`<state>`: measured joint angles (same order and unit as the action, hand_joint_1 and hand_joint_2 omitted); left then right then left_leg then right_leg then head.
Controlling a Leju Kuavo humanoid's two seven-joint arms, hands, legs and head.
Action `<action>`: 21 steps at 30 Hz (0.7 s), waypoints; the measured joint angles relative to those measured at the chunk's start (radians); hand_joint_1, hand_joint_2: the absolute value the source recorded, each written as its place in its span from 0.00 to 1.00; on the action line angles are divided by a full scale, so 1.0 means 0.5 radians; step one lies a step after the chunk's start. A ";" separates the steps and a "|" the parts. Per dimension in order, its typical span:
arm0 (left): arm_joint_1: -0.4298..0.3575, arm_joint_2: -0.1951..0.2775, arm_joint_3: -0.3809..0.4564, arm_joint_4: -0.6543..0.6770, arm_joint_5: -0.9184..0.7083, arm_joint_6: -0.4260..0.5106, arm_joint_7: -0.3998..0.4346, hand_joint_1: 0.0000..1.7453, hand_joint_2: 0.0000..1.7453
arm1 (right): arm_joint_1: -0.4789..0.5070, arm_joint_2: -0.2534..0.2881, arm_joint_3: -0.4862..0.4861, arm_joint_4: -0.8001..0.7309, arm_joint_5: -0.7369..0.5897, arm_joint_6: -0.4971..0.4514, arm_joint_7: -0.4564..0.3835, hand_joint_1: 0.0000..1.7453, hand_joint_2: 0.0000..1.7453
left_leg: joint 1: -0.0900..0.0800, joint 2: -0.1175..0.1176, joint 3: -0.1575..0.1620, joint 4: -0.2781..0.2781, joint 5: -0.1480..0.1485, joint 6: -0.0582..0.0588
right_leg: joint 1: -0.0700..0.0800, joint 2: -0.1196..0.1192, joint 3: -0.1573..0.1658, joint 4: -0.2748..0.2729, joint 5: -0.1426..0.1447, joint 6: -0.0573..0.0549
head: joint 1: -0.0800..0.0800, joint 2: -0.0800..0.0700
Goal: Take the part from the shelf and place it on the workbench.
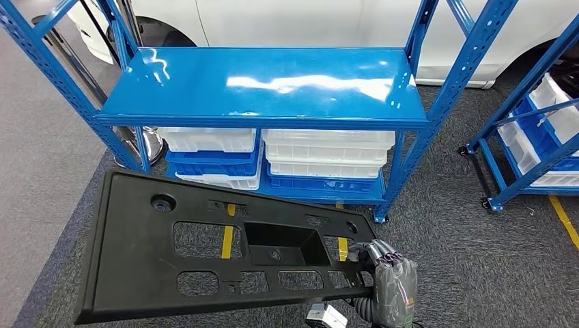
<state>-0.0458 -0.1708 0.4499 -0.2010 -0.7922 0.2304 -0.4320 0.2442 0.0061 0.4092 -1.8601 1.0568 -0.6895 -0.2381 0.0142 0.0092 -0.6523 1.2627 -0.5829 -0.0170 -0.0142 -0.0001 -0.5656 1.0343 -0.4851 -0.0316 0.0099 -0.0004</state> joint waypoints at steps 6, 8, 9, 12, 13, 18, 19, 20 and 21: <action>0.002 0.000 0.019 0.000 -0.012 0.000 0.001 0.00 1.00 | 0.016 0.035 -0.044 -0.003 0.009 -0.001 -0.019 1.00 1.00 | -0.007 -0.047 0.223 -0.483 0.184 0.033 | 0.006 0.033 -0.026 0.015 0.016 0.053 | 0.000 0.000; 0.003 0.000 0.025 0.000 -0.013 0.000 0.000 0.00 1.00 | 0.025 0.039 -0.055 -0.010 0.009 -0.001 -0.025 1.00 1.00 | -0.002 -0.035 0.220 -0.499 0.200 0.060 | 0.003 0.033 -0.035 0.026 0.005 0.075 | 0.001 0.000; 0.003 -0.001 0.027 0.000 -0.013 0.000 -0.001 0.00 1.00 | 0.027 0.039 -0.061 -0.013 0.009 -0.001 -0.026 1.00 1.00 | 0.001 -0.027 0.220 -0.509 0.210 0.076 | 0.002 0.030 -0.052 0.066 -0.029 0.083 | 0.001 0.000; 0.004 -0.001 0.030 0.000 -0.014 0.000 -0.001 0.00 1.00 | 0.035 0.040 -0.077 -0.017 0.004 -0.002 -0.030 1.00 1.00 | -0.002 -0.004 0.205 -0.516 0.226 0.102 | -0.001 0.020 -0.201 0.409 -0.224 0.098 | 0.002 0.000; 0.005 -0.001 0.030 0.000 -0.014 0.000 -0.001 0.00 1.00 | 0.040 0.040 -0.082 -0.017 0.002 -0.002 -0.031 1.00 1.00 | -0.005 0.003 0.199 -0.514 0.227 0.104 | 0.000 0.019 -0.247 0.516 -0.261 0.100 | 0.001 0.000; 0.003 -0.002 0.031 0.000 -0.019 0.000 -0.005 0.00 1.00 | 0.053 0.041 -0.101 -0.022 -0.002 -0.002 -0.051 1.00 1.00 | -0.017 0.024 0.191 -0.488 0.223 0.096 | 0.012 -0.022 -0.031 0.136 -0.055 0.069 | 0.002 0.000; 0.003 -0.003 0.031 0.000 -0.020 0.000 -0.006 0.00 1.00 | 0.055 0.043 -0.107 -0.027 -0.004 -0.002 -0.057 1.00 1.00 | -0.020 0.026 0.188 -0.484 0.222 0.088 | 0.018 -0.034 0.009 0.052 -0.034 0.060 | 0.002 0.000; 0.003 -0.004 0.032 0.000 -0.021 0.000 -0.007 0.00 1.00 | 0.058 0.047 -0.113 -0.032 -0.008 -0.002 -0.063 1.00 1.00 | -0.023 0.029 0.185 -0.481 0.223 0.079 | 0.026 -0.041 0.023 0.014 -0.032 0.053 | 0.002 0.000; 0.003 -0.004 0.032 0.000 -0.023 0.000 -0.007 0.00 1.00 | 0.062 0.051 -0.119 -0.037 -0.012 -0.002 -0.067 1.00 1.00 | -0.026 0.033 0.183 -0.481 0.226 0.069 | 0.031 -0.036 0.020 0.009 -0.028 0.047 | 0.001 0.000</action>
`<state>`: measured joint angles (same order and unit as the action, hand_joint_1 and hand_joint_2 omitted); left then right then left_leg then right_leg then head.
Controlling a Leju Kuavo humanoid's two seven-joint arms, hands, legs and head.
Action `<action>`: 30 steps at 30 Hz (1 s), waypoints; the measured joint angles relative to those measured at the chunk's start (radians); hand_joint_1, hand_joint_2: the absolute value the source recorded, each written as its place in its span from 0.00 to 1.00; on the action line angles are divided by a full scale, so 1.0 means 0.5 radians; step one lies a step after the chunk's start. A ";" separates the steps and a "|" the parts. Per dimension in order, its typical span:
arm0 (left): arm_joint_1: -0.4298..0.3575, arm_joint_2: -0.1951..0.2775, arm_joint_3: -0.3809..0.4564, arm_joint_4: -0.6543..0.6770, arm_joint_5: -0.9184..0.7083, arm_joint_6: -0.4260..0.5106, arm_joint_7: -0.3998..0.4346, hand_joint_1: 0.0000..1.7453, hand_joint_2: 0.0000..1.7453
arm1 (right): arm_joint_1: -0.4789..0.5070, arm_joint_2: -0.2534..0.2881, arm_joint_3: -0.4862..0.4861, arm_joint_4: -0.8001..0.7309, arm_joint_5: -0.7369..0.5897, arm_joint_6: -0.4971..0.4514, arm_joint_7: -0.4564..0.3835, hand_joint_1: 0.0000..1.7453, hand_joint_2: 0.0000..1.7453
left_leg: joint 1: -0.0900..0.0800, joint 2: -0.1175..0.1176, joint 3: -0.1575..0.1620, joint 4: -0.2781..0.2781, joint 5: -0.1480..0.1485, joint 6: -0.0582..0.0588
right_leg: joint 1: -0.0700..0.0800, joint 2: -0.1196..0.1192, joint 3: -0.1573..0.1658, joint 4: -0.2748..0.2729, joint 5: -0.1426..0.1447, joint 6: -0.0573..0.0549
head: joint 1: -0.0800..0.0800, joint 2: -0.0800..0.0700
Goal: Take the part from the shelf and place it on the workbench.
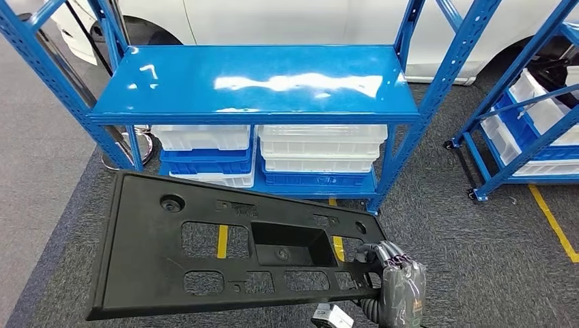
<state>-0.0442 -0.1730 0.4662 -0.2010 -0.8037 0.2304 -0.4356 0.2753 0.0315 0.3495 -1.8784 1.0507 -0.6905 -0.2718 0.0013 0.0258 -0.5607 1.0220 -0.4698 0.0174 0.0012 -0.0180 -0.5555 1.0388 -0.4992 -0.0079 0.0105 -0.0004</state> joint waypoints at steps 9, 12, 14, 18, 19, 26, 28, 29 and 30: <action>0.004 0.000 0.014 0.000 -0.002 0.000 -0.002 0.00 1.00 | 0.018 0.028 -0.031 -0.019 -0.014 -0.001 -0.013 1.00 1.00 | 0.022 -0.032 -0.209 0.542 -0.273 -0.076 | -0.026 0.043 -0.036 -0.013 0.046 -0.056 | -0.001 0.000; 0.004 0.001 0.015 0.000 -0.002 0.000 -0.002 0.00 1.00 | 0.020 0.034 -0.038 -0.021 -0.014 -0.001 -0.014 1.00 1.00 | 0.023 -0.058 -0.010 0.162 -0.091 -0.062 | -0.023 0.070 -0.039 0.001 0.046 -0.046 | -0.001 0.000; 0.003 0.002 0.017 0.000 -0.002 0.000 -0.002 0.00 1.00 | 0.020 0.038 -0.041 -0.023 -0.017 -0.001 -0.015 1.00 1.00 | 0.018 -0.082 0.066 0.000 -0.055 -0.048 | -0.020 0.085 -0.051 0.007 0.052 -0.025 | -0.001 0.000; 0.001 0.002 0.027 0.000 -0.007 0.001 -0.003 0.00 1.00 | 0.027 0.040 -0.050 -0.028 -0.025 -0.002 -0.029 1.00 1.00 | 0.022 -0.065 0.067 -0.039 -0.031 -0.001 | -0.024 0.090 -0.073 0.027 0.044 0.023 | 0.000 0.000; 0.001 0.001 0.028 0.000 -0.009 0.001 -0.003 0.00 1.00 | 0.029 0.040 -0.053 -0.031 -0.026 -0.002 -0.035 1.00 1.00 | 0.026 -0.054 0.065 -0.049 -0.021 0.015 | -0.025 0.081 -0.099 0.084 0.001 0.031 | 0.001 0.000; 0.003 0.000 0.039 0.000 -0.018 0.001 -0.003 0.00 1.00 | 0.044 0.040 -0.063 -0.035 -0.029 -0.002 -0.048 1.00 1.00 | 0.023 0.008 0.046 -0.041 -0.015 0.026 | -0.033 0.038 -0.183 0.352 -0.083 0.054 | 0.003 0.000; 0.001 -0.001 0.044 0.000 -0.022 0.001 -0.003 0.00 1.00 | 0.044 0.042 -0.065 -0.039 -0.030 -0.002 -0.054 1.00 1.00 | 0.014 0.016 0.044 -0.025 -0.024 0.009 | -0.024 0.005 -0.050 0.099 -0.001 0.038 | 0.003 0.000; 0.000 -0.001 0.046 0.000 -0.024 0.001 -0.004 0.00 1.00 | 0.045 0.044 -0.068 -0.042 -0.030 -0.002 -0.059 1.00 1.00 | 0.010 0.021 0.041 -0.018 -0.027 -0.002 | -0.018 -0.006 -0.018 0.030 0.011 0.028 | 0.002 0.000; 0.000 -0.001 0.047 0.000 -0.026 0.001 -0.004 0.00 1.00 | 0.047 0.046 -0.071 -0.044 -0.032 -0.002 -0.064 1.00 1.00 | 0.005 0.026 0.038 -0.015 -0.028 -0.013 | -0.012 -0.008 -0.014 0.010 0.004 0.017 | 0.002 0.000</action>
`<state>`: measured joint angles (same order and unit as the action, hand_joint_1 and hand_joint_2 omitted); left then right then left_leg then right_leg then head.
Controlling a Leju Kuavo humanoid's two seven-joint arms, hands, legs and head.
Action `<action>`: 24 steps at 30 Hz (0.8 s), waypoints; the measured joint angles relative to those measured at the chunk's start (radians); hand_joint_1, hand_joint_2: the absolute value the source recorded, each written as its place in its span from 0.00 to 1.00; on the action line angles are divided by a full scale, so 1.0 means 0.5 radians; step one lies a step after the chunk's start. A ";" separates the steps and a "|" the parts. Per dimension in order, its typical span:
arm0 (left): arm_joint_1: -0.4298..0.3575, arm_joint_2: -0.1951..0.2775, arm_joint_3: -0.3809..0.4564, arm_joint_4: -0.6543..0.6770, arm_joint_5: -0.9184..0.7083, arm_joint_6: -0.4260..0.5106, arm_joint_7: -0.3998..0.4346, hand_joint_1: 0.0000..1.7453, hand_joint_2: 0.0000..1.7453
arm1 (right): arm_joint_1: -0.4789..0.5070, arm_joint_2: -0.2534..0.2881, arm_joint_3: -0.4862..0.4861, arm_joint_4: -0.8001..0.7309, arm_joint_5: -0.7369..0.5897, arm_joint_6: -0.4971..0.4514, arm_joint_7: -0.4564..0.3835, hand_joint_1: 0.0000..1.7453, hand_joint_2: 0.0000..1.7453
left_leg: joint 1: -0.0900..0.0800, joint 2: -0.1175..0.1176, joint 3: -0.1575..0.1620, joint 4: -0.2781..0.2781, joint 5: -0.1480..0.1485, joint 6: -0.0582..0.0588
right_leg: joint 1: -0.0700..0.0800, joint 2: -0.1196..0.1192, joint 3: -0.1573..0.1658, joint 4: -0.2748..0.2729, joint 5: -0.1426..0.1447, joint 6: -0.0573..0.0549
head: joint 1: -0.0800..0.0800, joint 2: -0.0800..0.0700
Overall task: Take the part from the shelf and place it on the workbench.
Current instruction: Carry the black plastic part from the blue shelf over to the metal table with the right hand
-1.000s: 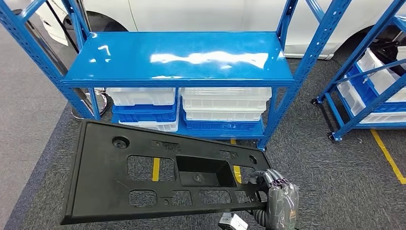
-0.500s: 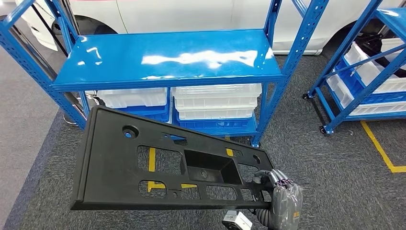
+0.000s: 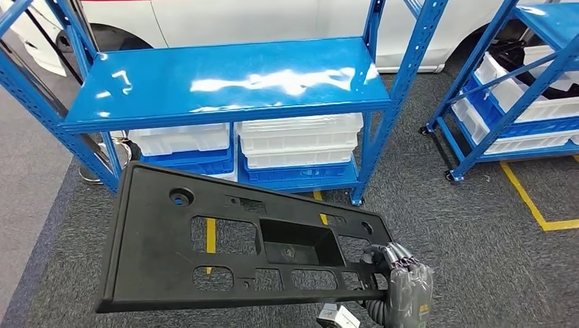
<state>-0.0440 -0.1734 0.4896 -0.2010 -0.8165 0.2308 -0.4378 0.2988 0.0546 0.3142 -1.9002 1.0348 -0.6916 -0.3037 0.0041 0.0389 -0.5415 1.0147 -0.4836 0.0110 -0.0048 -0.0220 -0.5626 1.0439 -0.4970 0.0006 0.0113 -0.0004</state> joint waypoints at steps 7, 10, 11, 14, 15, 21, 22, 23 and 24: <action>0.001 0.000 0.014 0.000 -0.001 0.002 -0.002 0.00 1.00 | 0.033 0.047 -0.030 -0.036 -0.003 -0.001 -0.058 1.00 1.00 | 0.015 -0.051 -0.181 0.418 -0.250 -0.067 | -0.012 0.038 -0.018 -0.021 0.030 -0.071 | -0.002 0.000; 0.007 0.000 0.020 0.000 -0.001 0.002 -0.001 0.00 1.00 | 0.062 0.069 -0.052 -0.049 -0.008 -0.002 -0.083 1.00 1.00 | 0.016 -0.058 -0.215 0.506 -0.223 -0.064 | -0.006 0.066 -0.023 -0.015 0.032 -0.073 | -0.002 0.000; 0.007 0.000 0.023 0.000 -0.002 0.002 0.000 0.00 1.00 | 0.070 0.076 -0.058 -0.054 -0.010 -0.002 -0.091 1.00 1.00 | 0.016 -0.061 -0.164 0.404 -0.155 -0.056 | -0.005 0.076 -0.022 -0.013 0.032 -0.073 | -0.002 0.000; 0.007 0.002 0.038 0.000 -0.003 0.005 0.000 0.00 1.00 | 0.085 0.100 -0.080 -0.072 -0.011 -0.002 -0.110 1.00 1.00 | 0.009 -0.108 0.000 0.051 -0.028 -0.023 | 0.000 0.106 -0.027 -0.007 0.035 -0.060 | -0.002 0.000; 0.005 0.003 0.044 0.000 -0.004 0.006 0.000 0.00 1.00 | 0.093 0.108 -0.089 -0.079 -0.010 -0.002 -0.116 1.00 1.00 | 0.005 -0.120 0.021 0.000 -0.023 -0.016 | 0.000 0.113 -0.032 -0.008 0.040 -0.050 | -0.002 0.000; 0.004 0.001 0.056 0.000 -0.012 0.008 0.002 0.00 1.00 | 0.135 0.141 -0.148 -0.114 -0.013 -0.004 -0.168 1.00 1.00 | 0.019 -0.072 0.032 -0.061 0.021 0.038 | -0.004 0.080 -0.139 0.219 -0.107 0.012 | 0.001 0.000; 0.006 0.000 0.059 0.000 -0.014 0.008 0.003 0.00 1.00 | 0.138 0.143 -0.156 -0.115 -0.015 -0.004 -0.173 1.00 1.00 | 0.019 -0.061 0.028 -0.060 0.022 0.041 | -0.007 0.072 -0.200 0.350 -0.172 0.020 | 0.001 0.000; 0.007 0.000 0.062 0.000 -0.015 0.008 0.004 0.00 1.00 | 0.142 0.145 -0.165 -0.115 -0.018 -0.004 -0.176 1.00 1.00 | 0.018 -0.049 0.024 -0.057 0.022 0.042 | -0.011 0.069 -0.251 0.459 -0.212 0.028 | 0.001 0.000; 0.008 0.000 0.064 0.000 -0.016 0.008 0.005 0.00 1.00 | 0.147 0.148 -0.174 -0.115 -0.020 -0.004 -0.179 1.00 1.00 | 0.017 -0.038 0.022 -0.054 0.021 0.041 | -0.016 0.067 -0.273 0.509 -0.215 0.033 | 0.001 0.000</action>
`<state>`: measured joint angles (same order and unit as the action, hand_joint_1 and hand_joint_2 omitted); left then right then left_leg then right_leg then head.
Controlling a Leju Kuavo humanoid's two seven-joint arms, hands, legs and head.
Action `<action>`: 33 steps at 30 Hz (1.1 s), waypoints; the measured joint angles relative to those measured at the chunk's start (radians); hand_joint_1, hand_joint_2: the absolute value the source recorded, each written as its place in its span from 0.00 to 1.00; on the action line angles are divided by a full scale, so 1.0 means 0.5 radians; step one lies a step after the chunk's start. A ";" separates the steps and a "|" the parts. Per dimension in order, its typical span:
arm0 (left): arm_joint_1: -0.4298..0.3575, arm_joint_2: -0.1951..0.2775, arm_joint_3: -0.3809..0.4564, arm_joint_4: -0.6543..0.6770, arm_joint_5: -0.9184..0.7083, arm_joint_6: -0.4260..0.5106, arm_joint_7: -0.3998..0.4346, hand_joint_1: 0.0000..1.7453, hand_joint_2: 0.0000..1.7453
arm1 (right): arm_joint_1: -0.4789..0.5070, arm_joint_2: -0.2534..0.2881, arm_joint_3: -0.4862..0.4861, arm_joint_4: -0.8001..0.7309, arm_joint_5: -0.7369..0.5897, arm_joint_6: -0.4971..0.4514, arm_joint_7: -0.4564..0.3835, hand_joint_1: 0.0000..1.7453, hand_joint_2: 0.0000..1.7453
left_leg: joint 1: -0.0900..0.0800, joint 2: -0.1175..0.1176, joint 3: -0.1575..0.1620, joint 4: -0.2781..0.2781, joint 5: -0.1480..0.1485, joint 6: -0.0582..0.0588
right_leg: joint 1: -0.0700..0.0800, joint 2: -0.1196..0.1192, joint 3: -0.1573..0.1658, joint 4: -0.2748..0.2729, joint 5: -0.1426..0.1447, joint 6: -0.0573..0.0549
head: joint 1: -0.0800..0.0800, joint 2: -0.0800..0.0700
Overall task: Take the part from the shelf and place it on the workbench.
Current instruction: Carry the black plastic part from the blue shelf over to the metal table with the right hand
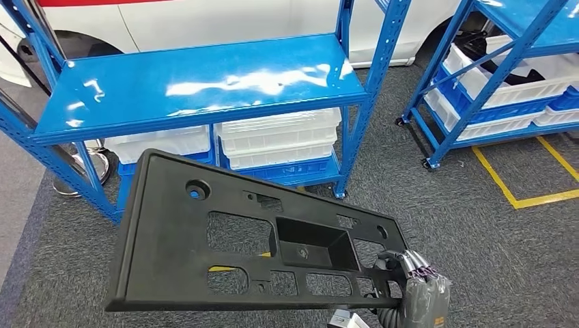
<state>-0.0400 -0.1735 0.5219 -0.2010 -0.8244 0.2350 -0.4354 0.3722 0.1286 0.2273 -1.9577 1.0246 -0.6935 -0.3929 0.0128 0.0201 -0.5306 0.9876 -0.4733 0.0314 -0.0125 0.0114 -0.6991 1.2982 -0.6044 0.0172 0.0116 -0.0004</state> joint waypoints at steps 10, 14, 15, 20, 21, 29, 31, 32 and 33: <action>-0.006 -0.006 0.017 0.000 -0.006 0.004 0.001 0.00 1.00 | 0.018 0.038 -0.048 -0.010 -0.012 -0.001 -0.022 1.00 1.00 | -0.006 0.050 -0.009 0.072 -0.069 -0.090 | 0.002 -0.051 0.252 -0.527 0.241 -0.073 | -0.002 0.000; -0.001 -0.006 0.032 0.000 -0.015 0.006 0.001 0.00 1.00 | 0.026 0.066 -0.069 -0.014 -0.039 -0.001 -0.044 1.00 1.00 | 0.000 -0.012 -0.208 0.517 -0.307 -0.112 | 0.002 -0.013 0.243 -0.532 0.252 -0.100 | -0.002 0.000; 0.001 -0.006 0.035 0.000 -0.019 0.006 0.001 0.00 1.00 | 0.031 0.071 -0.075 -0.015 -0.045 -0.001 -0.049 1.00 1.00 | 0.000 -0.017 -0.242 0.591 -0.319 -0.111 | 0.005 0.000 0.242 -0.531 0.253 -0.101 | -0.002 0.000; 0.003 -0.003 0.040 0.000 -0.026 0.006 0.002 0.00 1.00 | 0.044 0.092 -0.105 -0.019 -0.066 -0.001 -0.073 1.00 1.00 | -0.006 -0.094 -0.030 0.116 -0.046 -0.060 | 0.016 0.076 0.247 -0.525 0.253 -0.094 | -0.002 0.000; 0.002 -0.002 0.043 0.000 -0.026 0.006 0.002 0.00 1.00 | 0.046 0.095 -0.109 -0.020 -0.069 -0.001 -0.077 1.00 1.00 | -0.009 -0.112 -0.006 0.056 -0.035 -0.052 | 0.015 0.087 0.242 -0.524 0.256 -0.087 | -0.002 0.000; -0.001 -0.006 0.054 0.000 -0.029 0.007 0.001 0.00 1.00 | 0.060 0.106 -0.132 -0.041 -0.078 -0.003 -0.098 1.00 1.00 | -0.003 -0.016 0.015 -0.021 0.002 0.009 | 0.007 0.007 0.035 -0.102 0.023 -0.013 | 0.005 0.000; 0.000 -0.006 0.055 0.000 -0.031 0.007 0.001 0.00 1.00 | 0.062 0.106 -0.140 -0.041 -0.082 -0.003 -0.105 1.00 1.00 | -0.003 0.018 0.013 -0.016 -0.002 0.007 | -0.003 -0.003 -0.007 -0.008 0.020 -0.003 | 0.006 0.000; -0.001 -0.007 0.056 0.000 -0.033 0.007 0.001 0.00 1.00 | 0.062 0.106 -0.143 -0.042 -0.085 -0.003 -0.110 1.00 1.00 | -0.003 0.034 0.013 -0.012 -0.006 0.003 | -0.008 -0.011 0.027 -0.071 0.071 0.000 | 0.006 0.000; -0.002 -0.008 0.057 0.000 -0.034 0.007 0.001 0.00 1.00 | 0.062 0.106 -0.146 -0.043 -0.089 -0.003 -0.115 1.00 1.00 | -0.002 0.050 0.015 -0.006 -0.013 -0.002 | -0.012 -0.032 0.095 -0.196 0.141 0.001 | 0.006 0.000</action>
<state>-0.0408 -0.1777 0.5502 -0.2010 -0.8412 0.2384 -0.4351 0.4032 0.1816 0.1544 -1.9790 0.9799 -0.6950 -0.4506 0.0116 0.0451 -0.5230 0.9847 -0.4796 0.0302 -0.0184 -0.0046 -0.6518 1.2001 -0.5341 0.0175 0.0146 -0.0004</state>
